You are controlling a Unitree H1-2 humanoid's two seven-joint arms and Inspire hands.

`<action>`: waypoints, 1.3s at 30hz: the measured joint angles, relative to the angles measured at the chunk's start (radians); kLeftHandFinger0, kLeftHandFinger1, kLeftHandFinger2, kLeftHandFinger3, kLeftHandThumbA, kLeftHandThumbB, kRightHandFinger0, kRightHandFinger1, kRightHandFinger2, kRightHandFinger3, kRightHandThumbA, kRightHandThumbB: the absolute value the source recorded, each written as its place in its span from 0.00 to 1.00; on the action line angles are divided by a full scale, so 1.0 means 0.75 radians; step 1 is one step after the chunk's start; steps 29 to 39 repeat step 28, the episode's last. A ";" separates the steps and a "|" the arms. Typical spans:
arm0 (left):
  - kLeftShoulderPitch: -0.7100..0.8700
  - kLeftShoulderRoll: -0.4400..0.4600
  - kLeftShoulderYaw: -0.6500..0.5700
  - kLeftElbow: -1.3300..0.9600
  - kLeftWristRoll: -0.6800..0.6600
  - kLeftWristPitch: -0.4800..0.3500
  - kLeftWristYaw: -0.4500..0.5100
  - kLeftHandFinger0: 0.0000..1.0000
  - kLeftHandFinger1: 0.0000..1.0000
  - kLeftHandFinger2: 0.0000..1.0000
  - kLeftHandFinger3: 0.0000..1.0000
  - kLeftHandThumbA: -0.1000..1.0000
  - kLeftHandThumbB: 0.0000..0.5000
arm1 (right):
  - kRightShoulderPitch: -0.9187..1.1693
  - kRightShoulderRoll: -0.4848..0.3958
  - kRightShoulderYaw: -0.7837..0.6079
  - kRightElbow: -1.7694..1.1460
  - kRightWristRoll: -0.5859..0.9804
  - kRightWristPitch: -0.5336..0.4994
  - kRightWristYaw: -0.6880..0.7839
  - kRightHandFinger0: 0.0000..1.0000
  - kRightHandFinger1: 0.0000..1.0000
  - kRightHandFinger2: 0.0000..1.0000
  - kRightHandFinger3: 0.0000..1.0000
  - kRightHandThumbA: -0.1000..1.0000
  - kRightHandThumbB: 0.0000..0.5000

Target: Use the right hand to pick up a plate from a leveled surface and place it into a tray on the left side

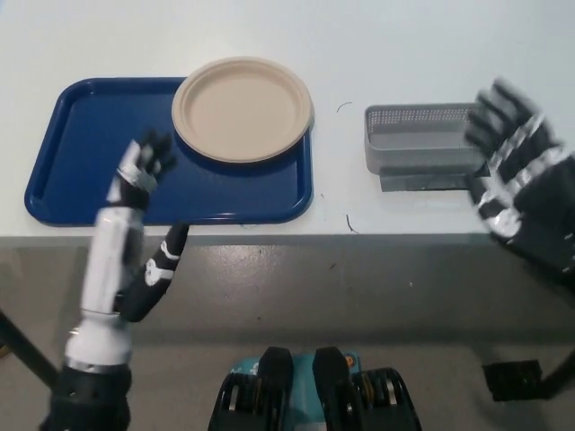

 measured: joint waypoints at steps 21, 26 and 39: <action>0.032 0.051 -0.090 0.802 0.028 -0.141 -0.020 1.00 1.00 1.00 1.00 1.00 0.55 | 0.279 0.163 0.031 0.570 -0.353 -0.174 0.039 1.00 1.00 1.00 1.00 0.49 0.12; 0.034 0.051 -0.108 0.818 0.033 -0.153 -0.020 1.00 1.00 1.00 1.00 1.00 0.53 | 0.285 0.172 0.015 0.582 -0.385 -0.204 0.066 1.00 1.00 1.00 1.00 0.44 0.08; 0.034 0.052 -0.109 0.820 0.035 -0.155 -0.020 1.00 1.00 1.00 1.00 1.00 0.53 | 0.285 0.174 0.012 0.586 -0.394 -0.209 0.073 1.00 1.00 1.00 1.00 0.43 0.08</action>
